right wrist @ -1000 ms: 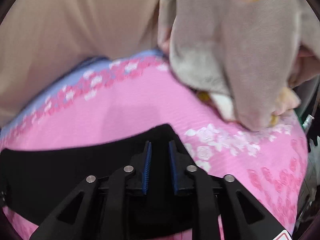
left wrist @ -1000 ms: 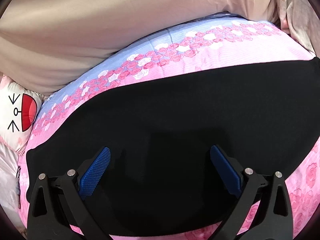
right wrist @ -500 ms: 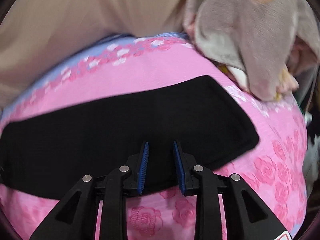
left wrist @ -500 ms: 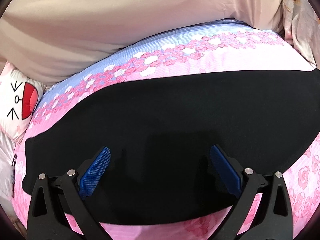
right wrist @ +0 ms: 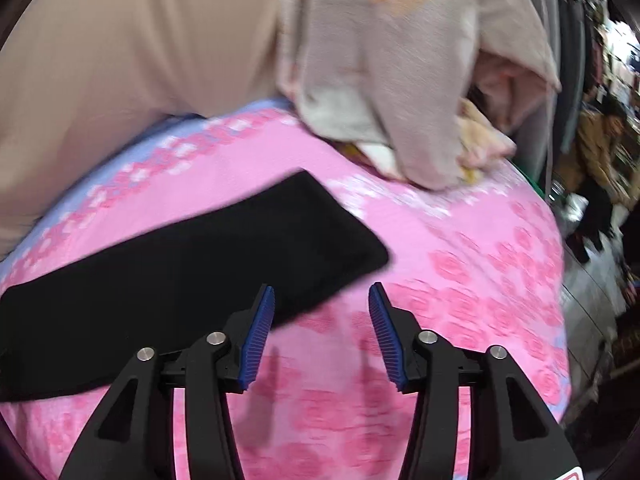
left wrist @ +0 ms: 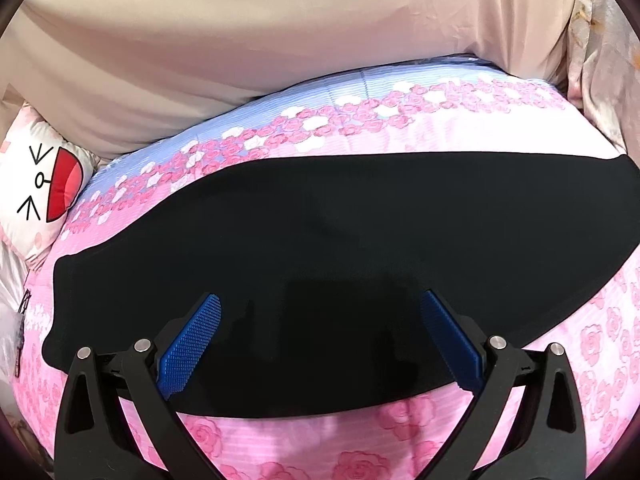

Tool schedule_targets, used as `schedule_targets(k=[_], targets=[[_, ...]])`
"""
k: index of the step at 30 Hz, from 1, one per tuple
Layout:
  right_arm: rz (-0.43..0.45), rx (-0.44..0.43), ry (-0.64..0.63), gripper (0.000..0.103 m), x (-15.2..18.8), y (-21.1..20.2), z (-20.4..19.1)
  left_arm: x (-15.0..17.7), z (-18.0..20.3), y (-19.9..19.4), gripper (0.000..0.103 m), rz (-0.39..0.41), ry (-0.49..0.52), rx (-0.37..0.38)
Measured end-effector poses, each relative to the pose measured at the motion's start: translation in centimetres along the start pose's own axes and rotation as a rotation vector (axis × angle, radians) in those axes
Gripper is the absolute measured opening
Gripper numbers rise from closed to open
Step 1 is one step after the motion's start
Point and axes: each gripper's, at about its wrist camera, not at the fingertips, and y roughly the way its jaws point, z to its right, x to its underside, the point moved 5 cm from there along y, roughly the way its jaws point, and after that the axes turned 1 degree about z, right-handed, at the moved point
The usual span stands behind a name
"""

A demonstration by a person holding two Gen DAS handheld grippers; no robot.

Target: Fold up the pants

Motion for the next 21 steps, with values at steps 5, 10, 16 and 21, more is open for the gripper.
schedule_targets(k=[5, 10, 16, 21], targets=[[-0.001, -0.018, 0.035, 0.049, -0.2, 0.6, 0.9, -0.6, 2.0, -0.9, 0.098, 0.018, 0.036, -0.004], [-0.017, -0.059, -0.003, 0.049, -1.5, 2.2, -0.9, -1.0, 3.4, -1.0, 0.098, 0.023, 0.063, -0.002], [-0.027, -0.080, 0.003, 0.010, -3.3, 4.2, -0.5, -0.9, 3.4, -0.8, 0.098, 0.018, 0.065, -0.018], [-0.055, -0.063, -0.007, 0.011, -3.0, 5.4, 1.1, -0.9, 2.9, -0.1, 0.098, 0.000, 0.043, -0.022]])
